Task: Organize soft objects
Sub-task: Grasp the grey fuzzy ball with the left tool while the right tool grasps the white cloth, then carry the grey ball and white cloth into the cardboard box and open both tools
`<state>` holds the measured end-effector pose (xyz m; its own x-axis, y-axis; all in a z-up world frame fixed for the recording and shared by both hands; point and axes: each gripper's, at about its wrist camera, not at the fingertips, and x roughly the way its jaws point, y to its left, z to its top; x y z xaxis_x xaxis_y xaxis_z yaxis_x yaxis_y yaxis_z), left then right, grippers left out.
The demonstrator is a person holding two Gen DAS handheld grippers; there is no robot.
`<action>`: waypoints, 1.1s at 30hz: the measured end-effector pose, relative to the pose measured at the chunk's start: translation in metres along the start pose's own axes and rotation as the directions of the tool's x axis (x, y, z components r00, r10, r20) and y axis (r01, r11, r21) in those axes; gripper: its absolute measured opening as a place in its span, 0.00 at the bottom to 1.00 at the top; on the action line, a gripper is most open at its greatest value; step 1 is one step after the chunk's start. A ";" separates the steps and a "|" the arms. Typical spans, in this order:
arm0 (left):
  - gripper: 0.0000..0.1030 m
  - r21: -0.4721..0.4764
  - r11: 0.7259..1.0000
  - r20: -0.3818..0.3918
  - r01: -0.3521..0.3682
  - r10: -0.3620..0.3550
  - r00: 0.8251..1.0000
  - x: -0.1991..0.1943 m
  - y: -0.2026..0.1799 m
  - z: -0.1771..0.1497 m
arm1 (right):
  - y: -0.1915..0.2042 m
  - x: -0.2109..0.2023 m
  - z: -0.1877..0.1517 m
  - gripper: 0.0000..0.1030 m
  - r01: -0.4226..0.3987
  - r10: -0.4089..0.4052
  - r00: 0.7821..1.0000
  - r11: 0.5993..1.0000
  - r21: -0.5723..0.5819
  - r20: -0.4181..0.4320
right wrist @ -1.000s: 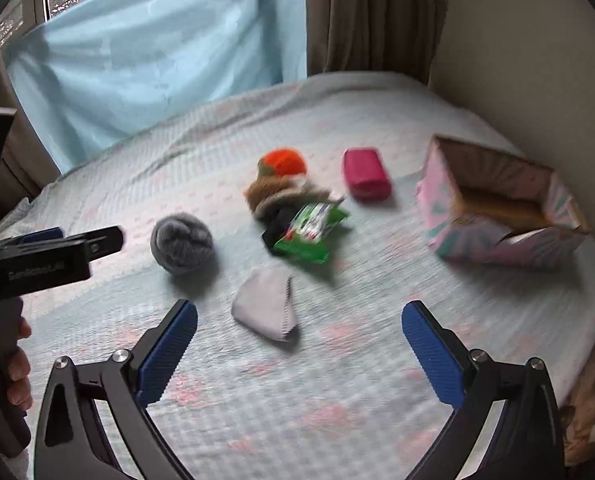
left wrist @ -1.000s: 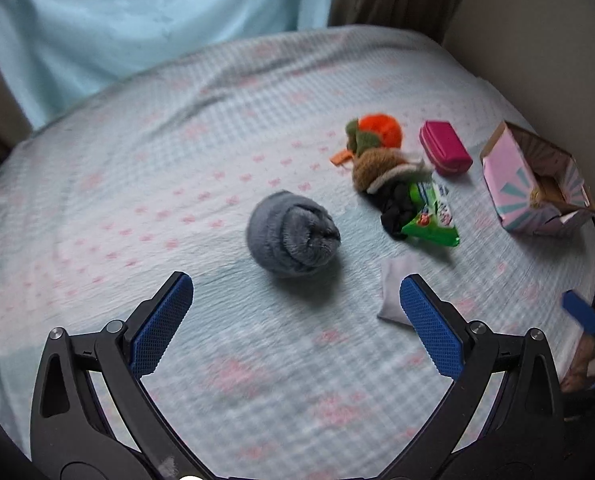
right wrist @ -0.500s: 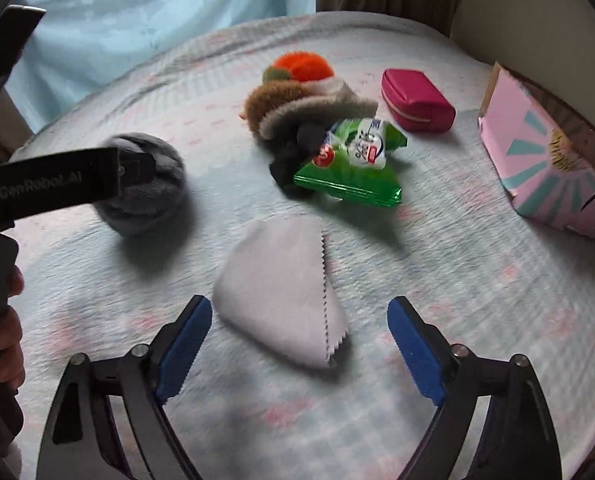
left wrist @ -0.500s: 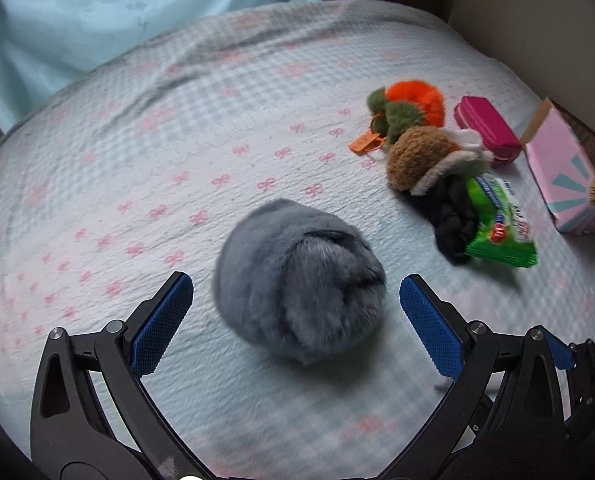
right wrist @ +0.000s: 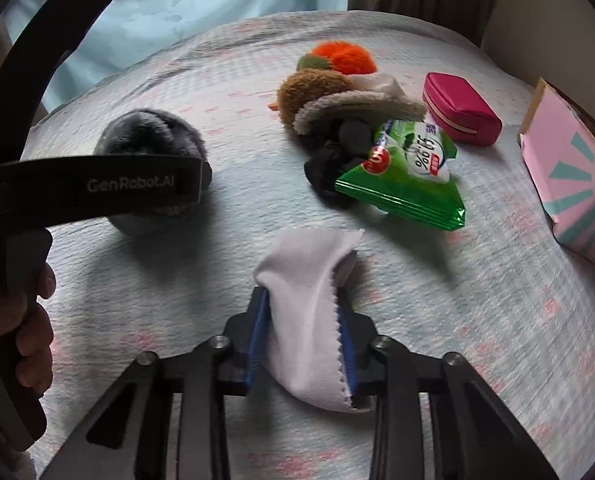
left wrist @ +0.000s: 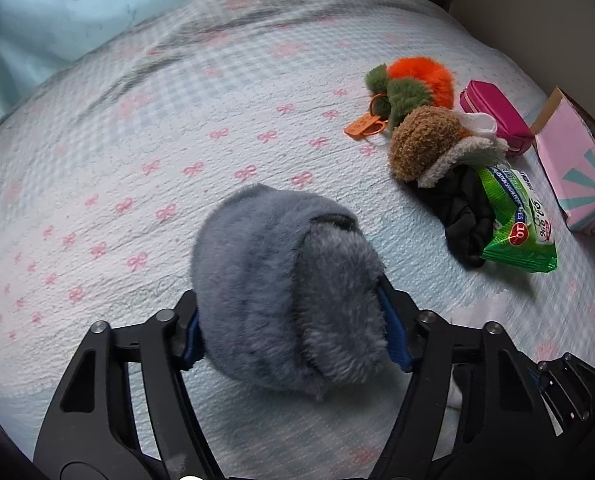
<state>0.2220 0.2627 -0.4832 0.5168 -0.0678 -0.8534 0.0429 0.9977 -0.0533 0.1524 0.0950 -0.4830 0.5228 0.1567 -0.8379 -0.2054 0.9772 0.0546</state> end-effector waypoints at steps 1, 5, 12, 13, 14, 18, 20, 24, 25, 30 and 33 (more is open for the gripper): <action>0.57 0.002 1.000 0.005 0.000 0.000 1.000 -0.002 0.000 0.000 | -0.001 -0.001 0.001 0.19 -0.002 0.002 1.000 1.000 0.005 0.002; 0.53 0.008 1.000 0.029 -0.009 0.009 1.000 -0.013 0.000 0.002 | -0.008 -0.005 0.003 0.12 -0.015 0.015 1.000 1.000 0.028 0.010; 0.52 -0.010 1.000 0.060 -0.016 0.016 0.998 -0.044 0.004 0.006 | -0.013 -0.030 0.011 0.12 -0.014 0.013 0.999 0.999 0.032 0.041; 0.52 -0.015 1.000 0.063 -0.016 0.016 0.998 -0.051 0.004 0.007 | -0.014 -0.038 0.014 0.12 -0.013 0.011 0.999 0.999 0.030 0.048; 0.52 -0.024 1.000 0.067 -0.014 0.015 0.998 -0.060 0.004 0.009 | -0.015 -0.045 0.018 0.12 -0.011 0.009 0.998 0.999 0.030 0.054; 0.52 -0.041 0.999 0.088 -0.010 0.014 0.996 -0.098 0.000 0.019 | -0.020 -0.080 0.037 0.12 -0.011 0.008 0.997 0.999 0.036 0.076; 0.52 -0.035 0.999 0.099 -0.016 0.019 0.995 -0.118 -0.004 0.026 | -0.024 -0.103 0.048 0.12 -0.014 0.010 0.996 0.999 0.045 0.093; 0.52 -0.019 0.999 0.132 -0.030 0.033 0.991 -0.169 -0.017 0.044 | -0.035 -0.150 0.066 0.12 -0.021 0.013 0.992 0.998 0.062 0.126; 0.52 -0.020 0.999 0.139 -0.032 0.034 0.990 -0.183 -0.021 0.049 | -0.039 -0.164 0.071 0.12 -0.022 0.013 0.991 0.998 0.065 0.132; 0.52 -0.030 0.999 0.164 -0.023 0.027 0.986 -0.236 -0.048 0.074 | -0.064 -0.225 0.092 0.12 -0.023 0.008 0.986 0.996 0.088 0.169; 0.52 -0.018 1.000 0.196 -0.019 0.022 0.980 -0.268 -0.074 0.091 | -0.088 -0.257 0.103 0.12 -0.022 -0.001 0.980 0.993 0.112 0.199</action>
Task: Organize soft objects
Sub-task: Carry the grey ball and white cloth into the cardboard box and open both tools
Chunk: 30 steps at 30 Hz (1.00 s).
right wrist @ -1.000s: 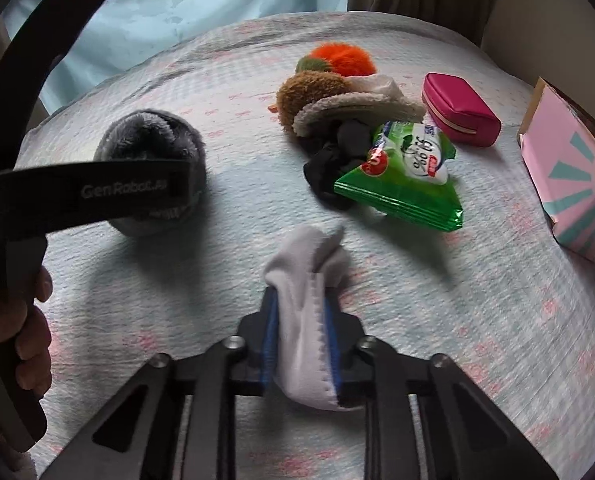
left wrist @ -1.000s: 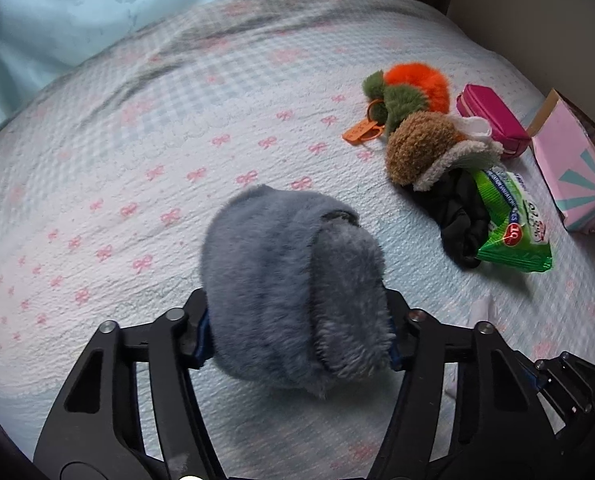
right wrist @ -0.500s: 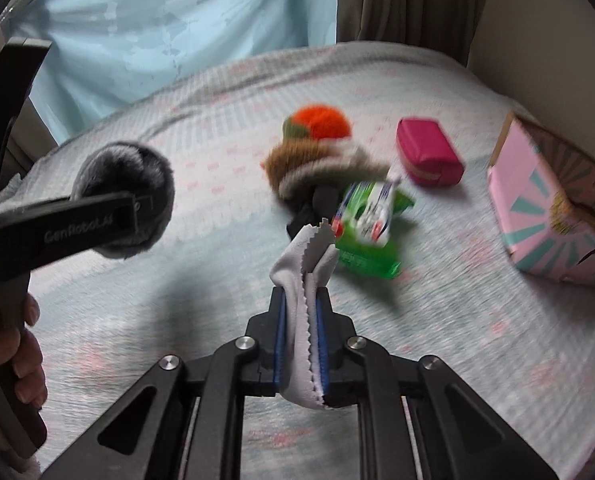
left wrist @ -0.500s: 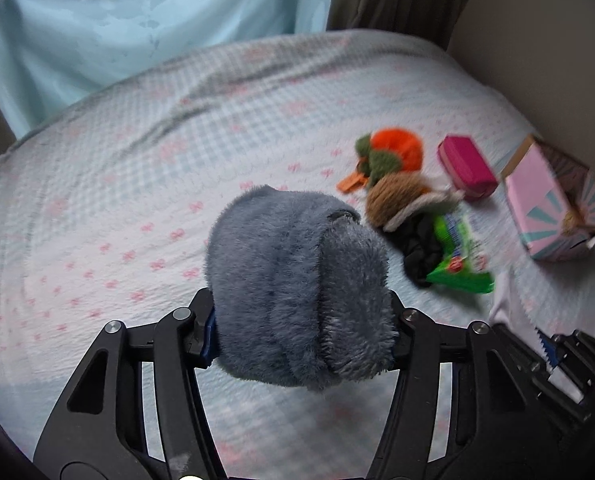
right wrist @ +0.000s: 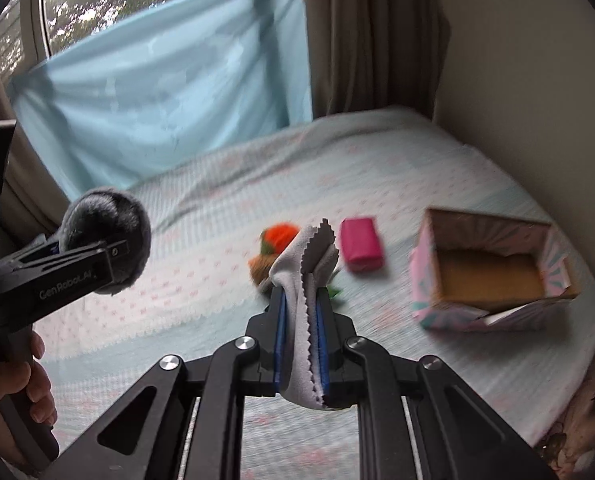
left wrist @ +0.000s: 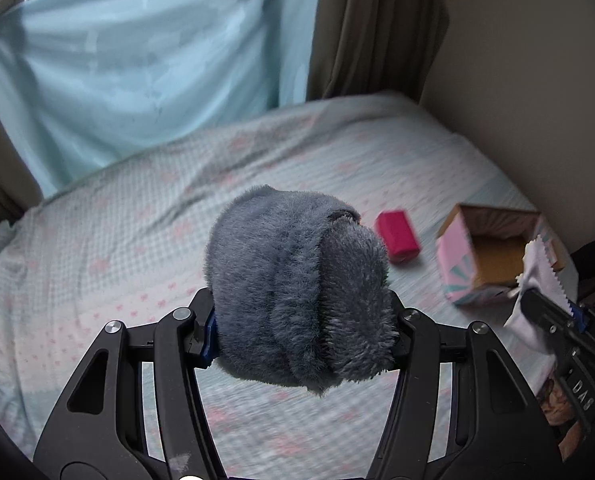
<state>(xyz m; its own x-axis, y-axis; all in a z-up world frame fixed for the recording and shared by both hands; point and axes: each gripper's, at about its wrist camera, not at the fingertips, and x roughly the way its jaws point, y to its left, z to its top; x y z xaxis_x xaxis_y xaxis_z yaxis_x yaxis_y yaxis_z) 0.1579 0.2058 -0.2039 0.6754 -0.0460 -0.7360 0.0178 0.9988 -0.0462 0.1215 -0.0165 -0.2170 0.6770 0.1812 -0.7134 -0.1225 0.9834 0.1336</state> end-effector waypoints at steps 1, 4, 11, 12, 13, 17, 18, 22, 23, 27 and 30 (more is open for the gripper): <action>0.52 0.004 1.000 0.009 0.005 -0.005 1.000 -0.007 -0.009 0.006 | -0.011 -0.009 0.007 0.12 0.001 -0.001 1.000 1.000 0.013 0.008; 0.52 0.021 1.000 0.040 0.016 -0.017 0.999 -0.023 -0.042 0.023 | -0.044 -0.029 0.024 0.12 0.018 -0.019 0.999 0.999 0.035 0.035; 0.52 0.033 0.998 0.049 0.045 -0.047 0.998 -0.021 -0.140 0.051 | -0.140 -0.041 0.055 0.12 0.046 -0.049 0.997 0.997 0.054 0.052; 0.52 0.030 0.998 0.044 0.052 -0.054 0.998 -0.015 -0.160 0.056 | -0.155 -0.039 0.057 0.12 0.045 -0.048 0.998 0.997 0.058 0.049; 0.52 0.028 0.998 0.040 0.058 -0.059 0.997 -0.010 -0.173 0.059 | -0.168 -0.038 0.061 0.12 0.045 -0.048 0.998 0.997 0.062 0.045; 0.52 0.030 0.995 0.011 0.094 -0.094 0.995 0.021 -0.240 0.070 | -0.225 -0.032 0.074 0.12 0.048 -0.049 0.999 0.997 0.060 0.019; 0.52 0.029 0.994 0.001 0.104 -0.104 0.995 0.029 -0.254 0.070 | -0.236 -0.028 0.076 0.12 0.048 -0.049 0.999 0.997 0.056 0.008; 0.52 0.030 0.992 -0.061 0.125 -0.123 0.991 0.068 -0.302 0.067 | -0.281 -0.001 0.082 0.12 0.055 -0.053 0.997 0.997 0.049 -0.048; 0.52 0.030 0.992 -0.080 0.125 -0.122 0.989 0.078 -0.312 0.066 | -0.292 0.008 0.082 0.12 0.051 -0.048 0.997 0.997 0.055 -0.066; 0.52 0.025 0.991 -0.167 0.129 -0.123 0.978 0.124 -0.343 0.056 | -0.324 0.041 0.078 0.12 0.048 -0.038 0.991 0.996 0.077 -0.130; 0.52 0.035 0.991 -0.231 0.126 -0.115 0.966 0.159 -0.360 0.047 | -0.343 0.071 0.073 0.12 0.039 -0.020 0.981 0.995 0.096 -0.191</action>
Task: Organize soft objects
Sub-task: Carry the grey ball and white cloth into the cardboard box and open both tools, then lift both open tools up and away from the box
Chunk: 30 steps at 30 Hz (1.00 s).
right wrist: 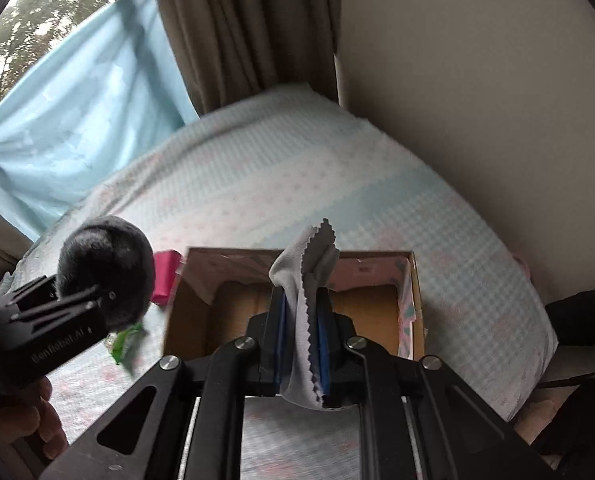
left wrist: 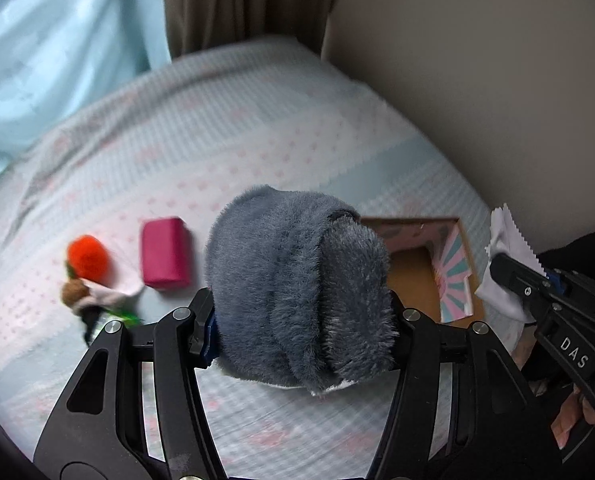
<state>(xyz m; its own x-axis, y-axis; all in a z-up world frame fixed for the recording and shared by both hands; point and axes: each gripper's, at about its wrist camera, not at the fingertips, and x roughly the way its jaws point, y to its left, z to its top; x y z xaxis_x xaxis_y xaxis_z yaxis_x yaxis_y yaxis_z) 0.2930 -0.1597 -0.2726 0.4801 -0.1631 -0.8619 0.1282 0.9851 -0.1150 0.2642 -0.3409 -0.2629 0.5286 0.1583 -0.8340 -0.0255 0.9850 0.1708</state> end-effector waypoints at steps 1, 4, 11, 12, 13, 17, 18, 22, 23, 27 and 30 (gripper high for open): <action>0.52 0.007 1.000 -0.023 -0.009 0.009 1.000 0.014 -0.005 0.000 | -0.005 0.010 0.000 0.12 -0.008 0.008 1.000 1.000 0.007 -0.022; 0.52 0.027 0.999 -0.090 -0.023 0.025 0.996 0.053 -0.012 -0.002 | -0.016 0.041 -0.001 0.12 -0.024 0.026 0.996 0.999 0.025 -0.087; 0.52 0.065 0.997 -0.213 -0.028 0.041 0.976 0.117 -0.016 -0.013 | -0.034 0.110 -0.005 0.12 -0.036 0.049 0.977 0.997 0.065 -0.208; 0.52 0.070 0.997 -0.221 -0.027 0.042 0.974 0.121 -0.019 -0.014 | -0.037 0.117 -0.005 0.12 -0.039 0.054 0.974 0.997 0.073 -0.219; 0.52 0.075 0.997 -0.235 -0.024 0.041 0.971 0.127 -0.020 -0.015 | -0.039 0.125 -0.005 0.12 -0.044 0.062 0.971 0.995 0.085 -0.231; 0.56 0.112 0.993 -0.269 -0.034 0.064 0.961 0.146 -0.026 -0.012 | -0.041 0.146 -0.005 0.12 -0.055 0.082 0.959 0.993 0.104 -0.273; 0.70 0.143 0.988 -0.272 -0.056 0.094 0.958 0.153 -0.024 -0.009 | -0.042 0.152 -0.003 0.12 -0.057 0.085 0.956 0.993 0.106 -0.280; 1.00 0.218 0.973 -0.271 -0.069 0.129 0.954 0.158 -0.031 -0.008 | -0.047 0.171 0.000 0.46 -0.006 0.037 0.937 0.996 0.089 -0.348; 1.00 0.223 0.973 -0.278 -0.063 0.126 0.952 0.159 -0.031 -0.008 | -0.047 0.177 0.000 0.93 -0.017 0.051 0.927 0.995 0.094 -0.371; 1.00 0.215 0.974 -0.295 -0.065 0.129 0.947 0.159 -0.030 -0.009 | -0.051 0.177 -0.001 1.00 -0.031 0.072 0.929 0.993 0.116 -0.364; 1.00 0.185 0.981 -0.291 -0.060 0.113 0.950 0.155 -0.028 -0.006 | -0.050 0.170 -0.001 1.00 -0.034 0.070 0.936 0.993 0.110 -0.345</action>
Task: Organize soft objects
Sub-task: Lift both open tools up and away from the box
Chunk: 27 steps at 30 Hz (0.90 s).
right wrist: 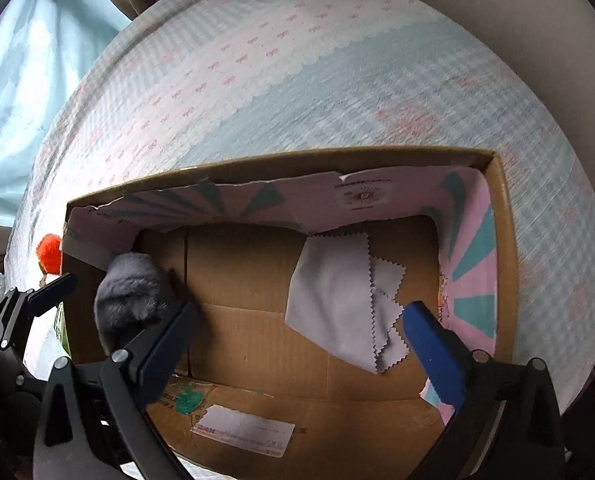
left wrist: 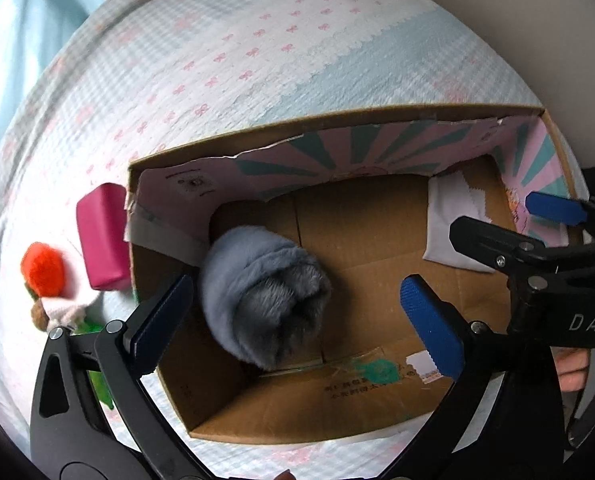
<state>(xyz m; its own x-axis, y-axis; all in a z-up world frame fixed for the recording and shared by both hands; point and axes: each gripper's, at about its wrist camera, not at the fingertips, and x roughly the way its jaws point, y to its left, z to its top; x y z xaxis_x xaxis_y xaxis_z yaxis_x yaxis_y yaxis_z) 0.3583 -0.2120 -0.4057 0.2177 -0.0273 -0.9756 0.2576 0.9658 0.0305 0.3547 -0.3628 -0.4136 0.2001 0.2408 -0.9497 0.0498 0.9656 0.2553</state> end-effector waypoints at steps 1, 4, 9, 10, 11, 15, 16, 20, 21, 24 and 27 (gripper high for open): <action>1.00 -0.007 1.000 0.007 0.002 -0.002 1.000 -0.003 0.001 0.000 | -0.001 -0.002 0.000 1.00 -0.004 0.004 1.000 1.000 0.002 0.006; 1.00 -0.022 1.000 0.024 0.003 -0.002 1.000 -0.014 0.002 -0.002 | -0.001 -0.011 -0.002 1.00 -0.008 0.008 1.000 1.000 0.013 0.024; 1.00 -0.032 0.999 0.073 0.007 -0.005 0.997 -0.046 0.006 -0.007 | 0.003 -0.039 -0.007 1.00 0.014 -0.013 0.996 1.000 -0.001 0.086; 1.00 -0.032 0.999 0.088 0.008 -0.005 0.996 -0.054 0.007 -0.008 | 0.005 -0.046 -0.009 1.00 0.017 -0.016 0.995 1.000 -0.003 0.097; 1.00 -0.031 0.999 0.104 0.008 -0.004 0.995 -0.062 0.007 -0.009 | 0.007 -0.055 -0.010 1.00 0.020 -0.019 0.993 1.000 -0.003 0.113; 1.00 -0.038 0.999 0.172 0.001 0.006 0.985 -0.105 0.013 -0.018 | 0.020 -0.097 -0.020 1.00 0.027 -0.025 0.984 1.000 -0.005 0.175; 1.00 -0.043 0.999 0.193 0.004 0.004 0.981 -0.119 0.016 -0.022 | 0.024 -0.108 -0.023 1.00 0.030 -0.027 0.981 1.000 -0.009 0.192; 1.00 -0.058 0.998 0.262 0.012 0.004 0.965 -0.168 0.028 -0.037 | 0.048 -0.163 -0.040 1.00 0.063 -0.055 0.960 0.998 -0.019 0.273; 1.00 -0.060 0.998 0.280 0.012 0.006 0.960 -0.181 0.032 -0.042 | 0.056 -0.177 -0.046 1.00 0.066 -0.056 0.954 0.998 -0.024 0.294; 1.00 -0.069 0.998 0.344 0.016 0.009 0.939 -0.226 0.049 -0.063 | 0.081 -0.221 -0.068 1.00 0.092 -0.072 0.924 0.995 -0.035 0.377; 1.00 -0.080 0.997 0.408 0.020 0.015 0.913 -0.273 0.070 -0.090 | 0.103 -0.258 -0.093 1.00 0.097 -0.076 0.893 0.995 -0.023 0.444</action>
<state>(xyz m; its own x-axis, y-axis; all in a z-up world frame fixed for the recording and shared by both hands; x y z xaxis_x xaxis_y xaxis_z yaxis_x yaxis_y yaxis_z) 0.2320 -0.1138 -0.1569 0.5870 -0.1159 -0.8013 0.1854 0.9826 -0.0063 0.2173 -0.3167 -0.1588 0.6095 0.0973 -0.7868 0.0467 0.9863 0.1582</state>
